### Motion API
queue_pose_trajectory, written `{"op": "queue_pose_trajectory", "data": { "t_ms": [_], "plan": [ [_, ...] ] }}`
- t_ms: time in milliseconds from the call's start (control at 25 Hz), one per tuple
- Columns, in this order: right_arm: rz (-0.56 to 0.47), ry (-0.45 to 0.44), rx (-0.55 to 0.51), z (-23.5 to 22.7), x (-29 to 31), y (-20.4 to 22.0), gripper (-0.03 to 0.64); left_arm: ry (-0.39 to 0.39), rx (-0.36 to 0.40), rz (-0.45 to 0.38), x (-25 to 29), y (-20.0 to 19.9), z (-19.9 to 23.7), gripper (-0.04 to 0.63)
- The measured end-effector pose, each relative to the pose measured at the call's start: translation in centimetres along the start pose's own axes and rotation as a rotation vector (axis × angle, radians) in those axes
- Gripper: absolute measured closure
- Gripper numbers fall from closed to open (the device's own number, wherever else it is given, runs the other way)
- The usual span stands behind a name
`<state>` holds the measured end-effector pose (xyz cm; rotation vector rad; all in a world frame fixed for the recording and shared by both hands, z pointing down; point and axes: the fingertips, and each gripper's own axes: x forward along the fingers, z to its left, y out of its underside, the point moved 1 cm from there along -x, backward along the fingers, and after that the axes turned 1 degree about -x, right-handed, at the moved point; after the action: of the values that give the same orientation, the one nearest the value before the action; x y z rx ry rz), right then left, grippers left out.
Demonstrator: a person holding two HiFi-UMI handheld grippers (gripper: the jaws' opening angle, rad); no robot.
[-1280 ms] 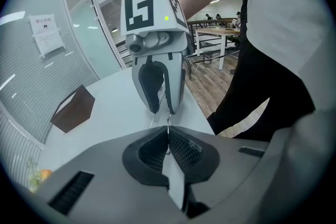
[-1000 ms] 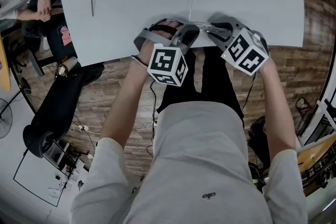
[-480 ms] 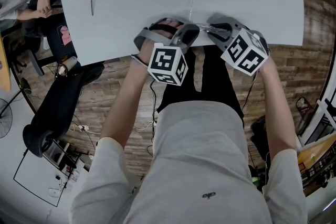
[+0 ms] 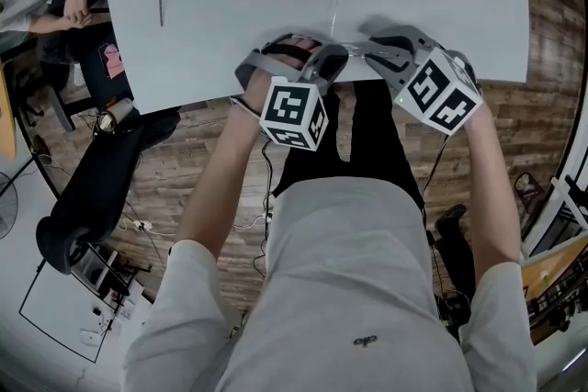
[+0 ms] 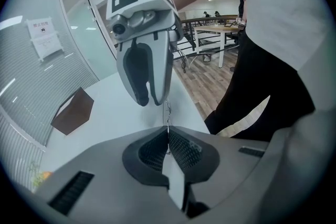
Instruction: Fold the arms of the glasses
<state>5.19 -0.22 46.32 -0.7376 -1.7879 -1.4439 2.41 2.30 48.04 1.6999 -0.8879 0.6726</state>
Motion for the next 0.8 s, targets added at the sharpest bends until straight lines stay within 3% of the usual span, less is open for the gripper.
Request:
{"op": "queue_pose_trajectory", "data": {
  "t_ms": [800],
  "plan": [
    [0.044, 0.189, -0.355, -5.3, 2.5, -3.1, 0.506, -0.017, -0.015, 0.002, -0.3, -0.3, -0.8, 0.574]
  ]
}}
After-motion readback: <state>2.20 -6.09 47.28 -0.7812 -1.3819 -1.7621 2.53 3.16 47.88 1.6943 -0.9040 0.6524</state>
